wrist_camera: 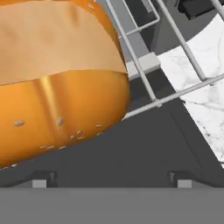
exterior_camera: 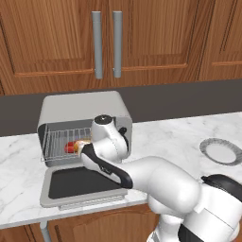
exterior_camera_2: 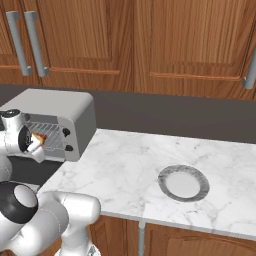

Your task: Open the toaster oven door. Place the hotdog bun on the top rack in the toaster oven and place the steak on the bottom rack.

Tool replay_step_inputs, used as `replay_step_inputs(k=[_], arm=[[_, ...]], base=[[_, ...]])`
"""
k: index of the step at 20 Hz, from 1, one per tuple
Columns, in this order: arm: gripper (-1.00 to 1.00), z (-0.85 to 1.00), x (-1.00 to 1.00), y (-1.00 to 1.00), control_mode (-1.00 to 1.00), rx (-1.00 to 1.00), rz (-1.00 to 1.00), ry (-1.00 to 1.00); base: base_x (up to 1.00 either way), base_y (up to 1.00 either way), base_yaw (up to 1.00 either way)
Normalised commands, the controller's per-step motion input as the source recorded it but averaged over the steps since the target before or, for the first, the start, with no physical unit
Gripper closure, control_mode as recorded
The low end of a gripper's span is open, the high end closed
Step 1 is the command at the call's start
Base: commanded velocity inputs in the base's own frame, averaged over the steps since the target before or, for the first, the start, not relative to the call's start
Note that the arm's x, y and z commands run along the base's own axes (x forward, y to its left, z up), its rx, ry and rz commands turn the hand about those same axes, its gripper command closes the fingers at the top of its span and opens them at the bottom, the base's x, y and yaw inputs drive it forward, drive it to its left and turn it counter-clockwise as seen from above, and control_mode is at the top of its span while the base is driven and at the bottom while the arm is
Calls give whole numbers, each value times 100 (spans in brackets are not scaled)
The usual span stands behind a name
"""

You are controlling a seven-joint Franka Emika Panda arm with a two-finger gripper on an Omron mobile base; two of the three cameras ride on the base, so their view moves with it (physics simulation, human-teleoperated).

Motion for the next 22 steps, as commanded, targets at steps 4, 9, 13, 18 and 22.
replay_step_inputs(k=[4,9,13,18,22], arm=[[-100,9,4,-35,-100,0,0,14],[-100,13,20,-12,-100,0,0,7],[-100,8,29,0,-100,0,0,0],[-100,-3,17,1,-100,-2,0,0],[-100,-17,14,15,-100,-1,-4,0]], base=[[0,0,0],[0,0,0],[0,0,0],[0,0,0],[0,0,0]])
